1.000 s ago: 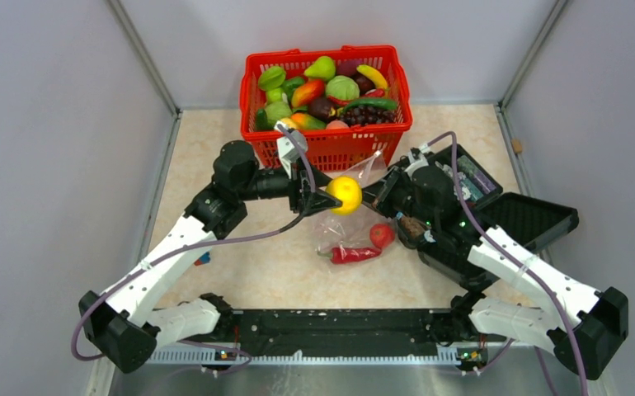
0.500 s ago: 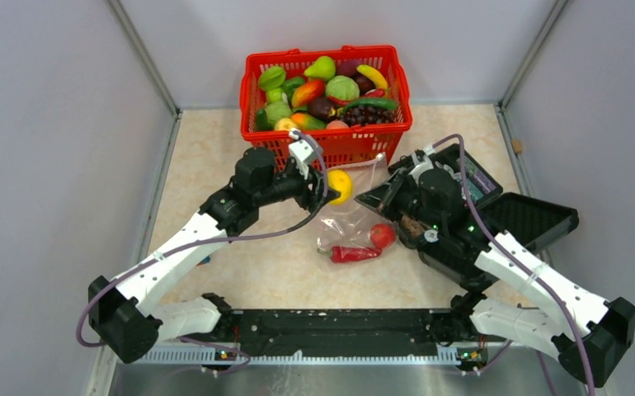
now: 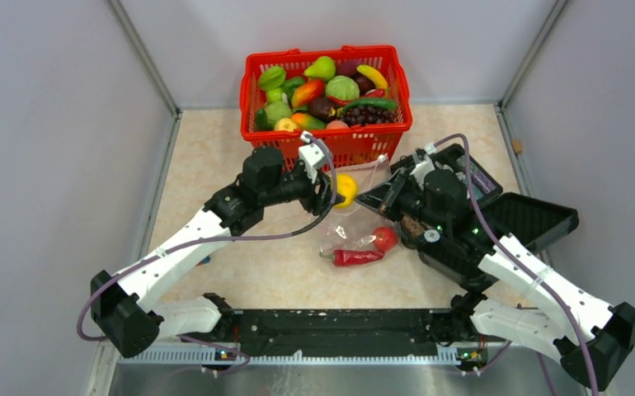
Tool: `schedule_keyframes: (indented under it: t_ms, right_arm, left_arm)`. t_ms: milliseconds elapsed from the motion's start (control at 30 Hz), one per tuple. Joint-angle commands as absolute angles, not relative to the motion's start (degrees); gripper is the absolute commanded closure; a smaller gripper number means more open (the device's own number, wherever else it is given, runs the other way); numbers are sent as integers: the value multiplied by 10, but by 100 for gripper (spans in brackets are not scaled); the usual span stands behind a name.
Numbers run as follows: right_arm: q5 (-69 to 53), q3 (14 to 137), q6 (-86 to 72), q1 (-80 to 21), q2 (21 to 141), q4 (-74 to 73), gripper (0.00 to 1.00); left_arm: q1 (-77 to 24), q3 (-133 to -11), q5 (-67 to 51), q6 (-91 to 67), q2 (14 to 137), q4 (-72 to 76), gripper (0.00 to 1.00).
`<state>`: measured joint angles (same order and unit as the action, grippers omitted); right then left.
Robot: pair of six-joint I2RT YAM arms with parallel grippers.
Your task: Place the food in the zip-top bag and seal the zipper
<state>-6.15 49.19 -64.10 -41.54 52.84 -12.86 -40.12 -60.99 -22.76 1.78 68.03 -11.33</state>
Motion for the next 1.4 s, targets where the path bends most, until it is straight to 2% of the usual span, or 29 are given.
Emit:
schedule_keyframes:
  t_ms: [0,200,333,533,733,967,1067,1233,1367]
  right_arm:
    - [-68,525,-633,-421,516,-110,100]
    - [-68,524,-631,-421,514,-106,100]
    - [-78,525,-628,-421,507,-94,100]
    - [-89,531,-628,-421,492,-88,100]
    - [-165,566,-577,-421,480,-77,100]
    - [-151,572,-544,-425,466,-71,100]
    - [-110,573,-538,-425,468,-106,100]
    - [-133,576,-526,-426,471,-117,100]
    - [-127,603,-484,-426,465,-193,100]
  left_arm:
    - [-405,-635,-248,20,669,-101,40]
    - [-406,-643,-245,30,644,-101,20]
    - [-405,-652,-238,34,640,-119,15]
    - [-405,-659,-233,23,595,-103,12]
    - [-405,-687,-203,32,568,-144,8]
    - [-405,-683,-176,37,538,-138,5]
    - [-405,-681,-137,40,536,-139,4]
    - [-405,-675,-58,29,529,-134,2]
    - [-404,-672,-14,47,522,-130,1]
